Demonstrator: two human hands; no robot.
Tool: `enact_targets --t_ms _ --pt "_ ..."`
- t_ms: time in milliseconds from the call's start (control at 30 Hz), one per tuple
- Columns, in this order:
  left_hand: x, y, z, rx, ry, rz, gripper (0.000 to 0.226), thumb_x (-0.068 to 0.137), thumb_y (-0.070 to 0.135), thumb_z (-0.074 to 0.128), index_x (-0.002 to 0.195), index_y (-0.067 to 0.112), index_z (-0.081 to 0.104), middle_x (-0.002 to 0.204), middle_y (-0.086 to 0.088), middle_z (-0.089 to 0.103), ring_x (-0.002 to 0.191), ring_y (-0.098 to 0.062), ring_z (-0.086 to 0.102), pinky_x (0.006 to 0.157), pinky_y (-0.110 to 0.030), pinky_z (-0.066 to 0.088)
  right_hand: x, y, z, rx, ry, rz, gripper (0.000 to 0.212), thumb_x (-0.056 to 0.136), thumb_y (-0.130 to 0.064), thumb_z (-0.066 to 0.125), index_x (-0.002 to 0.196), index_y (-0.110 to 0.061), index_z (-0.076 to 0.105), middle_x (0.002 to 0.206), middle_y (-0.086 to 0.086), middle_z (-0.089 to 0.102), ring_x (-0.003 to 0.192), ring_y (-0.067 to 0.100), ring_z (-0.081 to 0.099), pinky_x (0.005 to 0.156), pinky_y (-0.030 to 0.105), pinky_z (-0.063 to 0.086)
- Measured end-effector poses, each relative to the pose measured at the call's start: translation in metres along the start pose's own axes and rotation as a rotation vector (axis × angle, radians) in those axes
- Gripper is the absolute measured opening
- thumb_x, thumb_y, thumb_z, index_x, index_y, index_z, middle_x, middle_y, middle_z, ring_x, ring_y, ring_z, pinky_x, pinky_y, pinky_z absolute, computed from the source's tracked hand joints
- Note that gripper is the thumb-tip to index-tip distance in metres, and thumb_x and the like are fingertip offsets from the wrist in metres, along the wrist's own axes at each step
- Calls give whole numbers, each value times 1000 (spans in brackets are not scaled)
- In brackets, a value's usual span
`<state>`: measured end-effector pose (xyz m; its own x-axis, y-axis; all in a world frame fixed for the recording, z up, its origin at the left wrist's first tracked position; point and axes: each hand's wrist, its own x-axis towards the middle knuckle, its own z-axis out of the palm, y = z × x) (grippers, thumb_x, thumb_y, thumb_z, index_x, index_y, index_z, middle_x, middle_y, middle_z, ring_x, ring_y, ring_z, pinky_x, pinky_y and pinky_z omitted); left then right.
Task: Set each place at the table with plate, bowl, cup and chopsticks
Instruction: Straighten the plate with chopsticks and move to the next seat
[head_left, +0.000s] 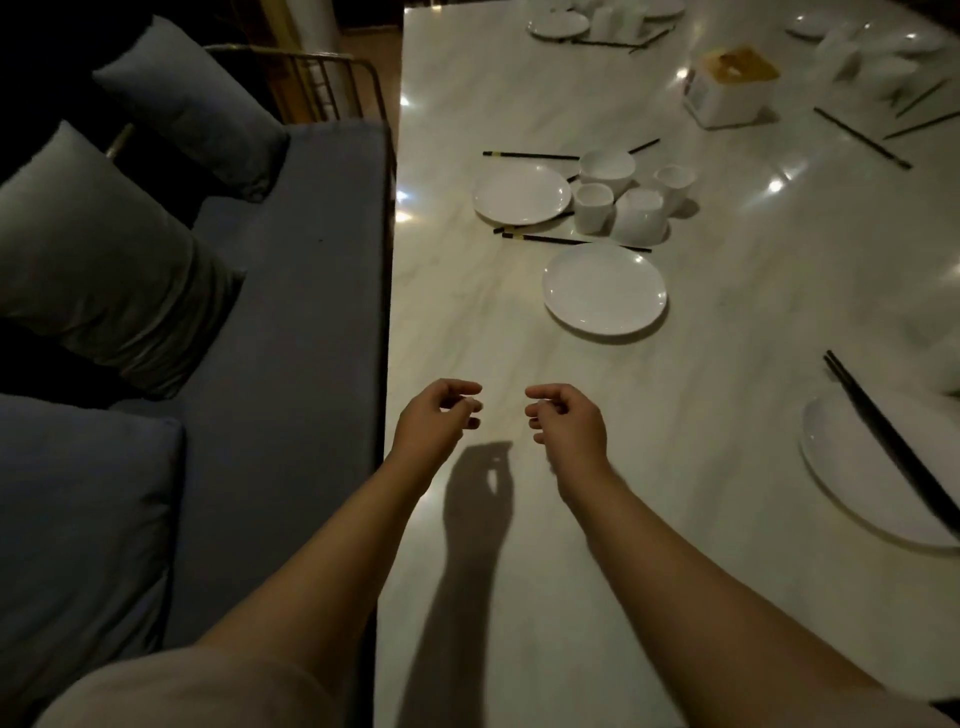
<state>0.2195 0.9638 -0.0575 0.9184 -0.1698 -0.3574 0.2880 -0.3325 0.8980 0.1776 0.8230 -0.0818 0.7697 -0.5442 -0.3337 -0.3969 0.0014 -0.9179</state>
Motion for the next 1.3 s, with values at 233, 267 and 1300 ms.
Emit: enact_targets --t_ms 233,267,1300 --pt "2 2 -4 -24 -87 27 21 93 15 53 107 22 66 102 -2 71 90 -16 70 85 -35 53 -18 2 -10 23 93 0 29 88 -7 46 87 -27 67 83 -1 69 79 12 64 83 39 56" --pt "1 3 -2 -32 -91 30 21 93 14 52 107 21 66 103 -3 71 90 -17 70 85 -35 53 -19 2 -14 27 104 -5 28 88 -7 47 88 -26 68 83 -2 69 80 13 64 83 39 56" --pt "189 59 62 54 -542 48 20 95 12 51 108 17 67 104 -8 69 94 -23 67 86 -35 55 75 -23 13 261 595 198 25 90 -3 48 89 -17 68 77 3 62 71 17 56 69 32 52"
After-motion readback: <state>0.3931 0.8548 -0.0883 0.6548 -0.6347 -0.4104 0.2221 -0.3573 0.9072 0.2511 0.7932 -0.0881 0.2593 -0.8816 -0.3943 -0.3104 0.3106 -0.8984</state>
